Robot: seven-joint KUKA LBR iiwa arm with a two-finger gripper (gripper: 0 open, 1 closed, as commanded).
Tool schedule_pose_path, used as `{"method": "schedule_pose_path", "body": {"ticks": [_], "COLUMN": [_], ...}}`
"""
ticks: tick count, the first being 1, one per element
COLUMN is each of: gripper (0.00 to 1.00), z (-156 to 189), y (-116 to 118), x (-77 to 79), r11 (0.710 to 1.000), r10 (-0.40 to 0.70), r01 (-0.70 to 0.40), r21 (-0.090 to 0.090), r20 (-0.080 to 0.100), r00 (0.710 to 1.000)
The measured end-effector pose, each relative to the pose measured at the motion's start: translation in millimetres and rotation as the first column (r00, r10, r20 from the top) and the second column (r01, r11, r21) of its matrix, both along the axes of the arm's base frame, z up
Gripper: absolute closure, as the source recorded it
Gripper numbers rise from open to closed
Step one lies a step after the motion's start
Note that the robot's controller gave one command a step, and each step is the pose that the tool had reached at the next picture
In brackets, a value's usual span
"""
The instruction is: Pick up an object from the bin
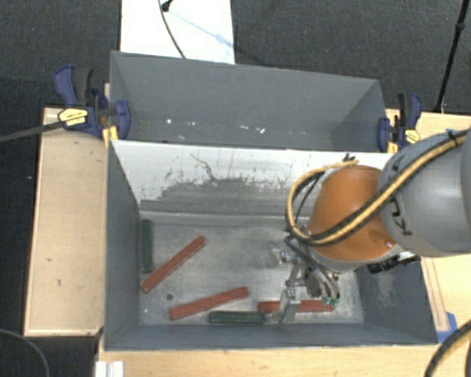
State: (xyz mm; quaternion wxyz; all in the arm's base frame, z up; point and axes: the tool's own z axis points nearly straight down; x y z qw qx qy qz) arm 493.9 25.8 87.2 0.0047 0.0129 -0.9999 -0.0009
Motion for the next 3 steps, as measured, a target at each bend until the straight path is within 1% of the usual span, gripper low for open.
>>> {"method": "schedule_pose_path", "body": {"ticks": [1, 2, 3], "gripper": [0.00, 1.00, 1.00], "z": [-17, -17, 175], "y": [20, 20, 55], "x": [-5.0, -5.6, 12.1], "r11": [0.996, 0.996, 0.987], "r10": [0.085, 0.084, 0.163], "r01": [-0.085, -0.084, -0.163], "r21": [-0.001, -0.001, -0.001], "r20": [0.012, 0.011, 0.022], "r00": [0.996, 0.996, 0.986]}}
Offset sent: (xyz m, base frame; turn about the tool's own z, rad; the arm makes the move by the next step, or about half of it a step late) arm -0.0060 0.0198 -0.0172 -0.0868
